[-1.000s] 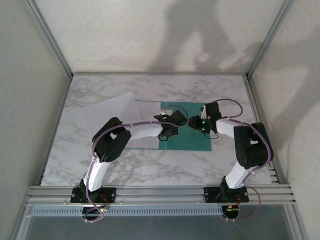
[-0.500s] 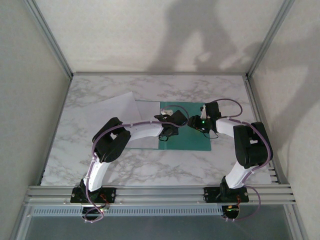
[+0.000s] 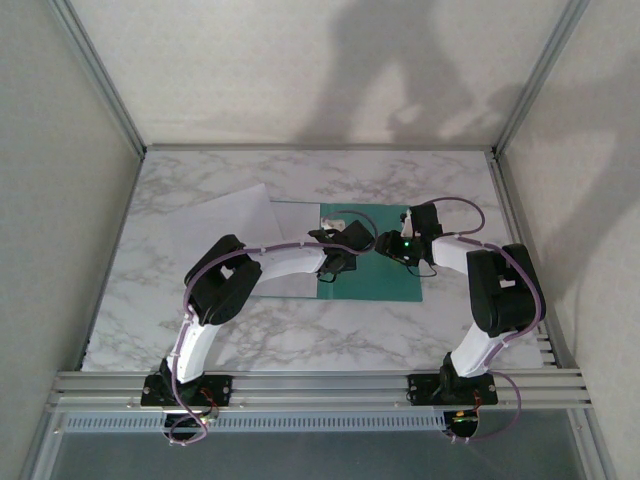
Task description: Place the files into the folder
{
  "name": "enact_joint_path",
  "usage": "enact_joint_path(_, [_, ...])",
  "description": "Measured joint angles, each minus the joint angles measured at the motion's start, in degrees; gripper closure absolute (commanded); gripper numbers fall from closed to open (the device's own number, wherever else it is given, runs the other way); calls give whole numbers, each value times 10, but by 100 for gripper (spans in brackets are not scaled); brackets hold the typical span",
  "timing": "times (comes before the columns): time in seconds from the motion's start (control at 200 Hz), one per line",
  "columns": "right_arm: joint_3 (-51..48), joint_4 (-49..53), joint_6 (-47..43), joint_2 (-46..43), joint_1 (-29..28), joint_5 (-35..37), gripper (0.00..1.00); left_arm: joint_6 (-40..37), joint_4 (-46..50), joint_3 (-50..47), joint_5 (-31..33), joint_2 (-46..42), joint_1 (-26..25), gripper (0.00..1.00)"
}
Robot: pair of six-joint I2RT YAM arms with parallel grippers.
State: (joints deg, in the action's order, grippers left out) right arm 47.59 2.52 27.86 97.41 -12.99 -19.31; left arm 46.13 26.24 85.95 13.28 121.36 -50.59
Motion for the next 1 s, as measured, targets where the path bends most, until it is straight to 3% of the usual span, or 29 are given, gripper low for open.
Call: enact_joint_path(1.001, [2, 0, 0, 3, 0, -2, 52, 3, -11, -9, -3, 0, 0, 89])
